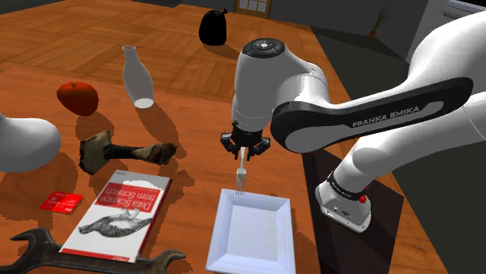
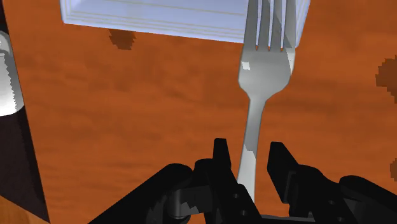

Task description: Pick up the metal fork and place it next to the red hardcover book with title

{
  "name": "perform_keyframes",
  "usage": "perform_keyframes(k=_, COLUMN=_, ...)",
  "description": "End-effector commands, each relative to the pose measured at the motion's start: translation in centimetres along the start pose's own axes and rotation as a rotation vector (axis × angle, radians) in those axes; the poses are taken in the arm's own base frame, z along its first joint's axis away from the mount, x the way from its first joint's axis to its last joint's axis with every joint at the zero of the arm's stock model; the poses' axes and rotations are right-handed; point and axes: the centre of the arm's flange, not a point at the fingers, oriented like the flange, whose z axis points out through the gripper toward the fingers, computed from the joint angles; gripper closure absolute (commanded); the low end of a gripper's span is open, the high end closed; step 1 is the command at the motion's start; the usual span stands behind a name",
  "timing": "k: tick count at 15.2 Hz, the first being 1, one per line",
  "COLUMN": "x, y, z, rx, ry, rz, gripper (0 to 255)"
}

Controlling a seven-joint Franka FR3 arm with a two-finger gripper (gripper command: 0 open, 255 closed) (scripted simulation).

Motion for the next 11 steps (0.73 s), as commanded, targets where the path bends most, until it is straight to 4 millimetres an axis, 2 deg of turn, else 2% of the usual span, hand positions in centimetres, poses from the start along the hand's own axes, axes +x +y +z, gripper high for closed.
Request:
perform_keyframes(k=1, x=-2.4, y=-1.1, z=-0.4, rx=0.0, ry=-0.001, rz=0.002, gripper=255)
perform_keyframes(k=11, x=-14.6, y=-5.6, z=-2.3, rx=0.0, ry=-0.001, rz=0.002, gripper=255)
